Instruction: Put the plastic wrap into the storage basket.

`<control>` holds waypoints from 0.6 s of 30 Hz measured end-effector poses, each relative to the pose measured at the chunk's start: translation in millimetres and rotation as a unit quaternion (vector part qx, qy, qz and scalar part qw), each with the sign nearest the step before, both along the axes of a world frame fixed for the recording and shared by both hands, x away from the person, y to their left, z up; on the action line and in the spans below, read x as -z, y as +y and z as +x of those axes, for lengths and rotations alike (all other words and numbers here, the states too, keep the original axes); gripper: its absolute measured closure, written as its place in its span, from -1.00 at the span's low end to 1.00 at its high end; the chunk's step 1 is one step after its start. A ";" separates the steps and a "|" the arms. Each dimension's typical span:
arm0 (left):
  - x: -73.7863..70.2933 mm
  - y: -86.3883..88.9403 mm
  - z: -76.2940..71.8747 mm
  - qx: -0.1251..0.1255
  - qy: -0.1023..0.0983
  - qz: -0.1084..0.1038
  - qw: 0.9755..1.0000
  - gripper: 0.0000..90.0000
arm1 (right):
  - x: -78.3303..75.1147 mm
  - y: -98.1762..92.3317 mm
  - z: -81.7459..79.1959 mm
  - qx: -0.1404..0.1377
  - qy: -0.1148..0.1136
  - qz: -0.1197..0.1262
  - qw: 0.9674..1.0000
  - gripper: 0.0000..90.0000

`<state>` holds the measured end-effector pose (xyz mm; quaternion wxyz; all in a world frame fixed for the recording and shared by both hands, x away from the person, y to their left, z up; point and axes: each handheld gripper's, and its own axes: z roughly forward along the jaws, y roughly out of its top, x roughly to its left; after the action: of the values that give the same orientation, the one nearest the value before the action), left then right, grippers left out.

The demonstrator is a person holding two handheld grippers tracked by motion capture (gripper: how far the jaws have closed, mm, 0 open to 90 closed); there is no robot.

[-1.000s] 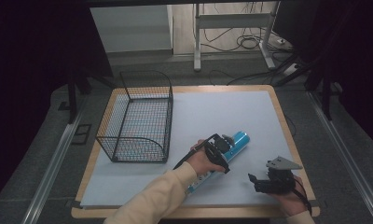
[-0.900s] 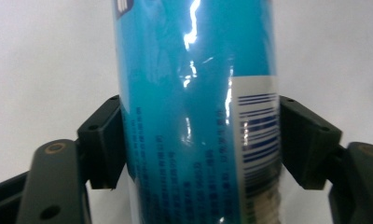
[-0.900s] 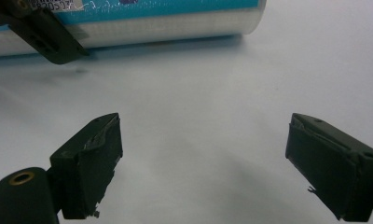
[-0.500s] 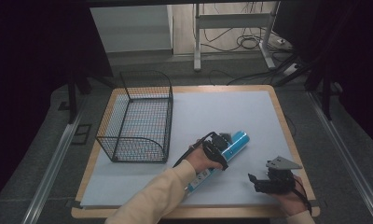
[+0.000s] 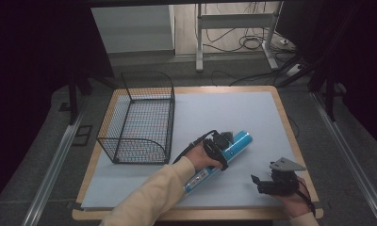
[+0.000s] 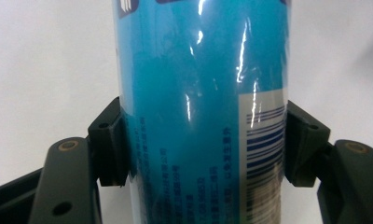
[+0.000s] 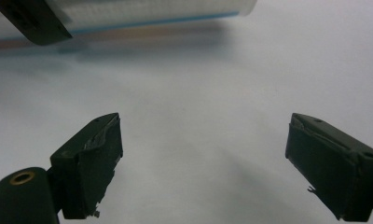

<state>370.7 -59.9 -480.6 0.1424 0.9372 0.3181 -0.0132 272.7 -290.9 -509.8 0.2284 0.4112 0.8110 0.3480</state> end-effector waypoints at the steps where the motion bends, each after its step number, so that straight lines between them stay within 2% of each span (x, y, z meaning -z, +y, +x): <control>1: 0.0 0.0 0.0 0.000 0.000 0.000 1.000 -0.30 | 0.0 0.0 0.0 0.000 0.000 0.000 1.000 -0.75; 4: -11.2 1.0 -0.1 0.004 -0.007 0.001 1.000 -0.30 | -0.3 0.1 -0.1 0.000 -0.001 0.001 1.000 -0.75; 18: -32.1 4.5 -2.4 0.013 -0.026 0.000 1.000 -0.30 | -0.5 -0.2 -0.3 0.000 -0.001 0.001 1.000 -0.75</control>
<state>368.3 -55.4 -448.5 0.1507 0.9414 0.3017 0.0093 272.4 -291.1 -509.3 0.2293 0.4113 0.8101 0.3493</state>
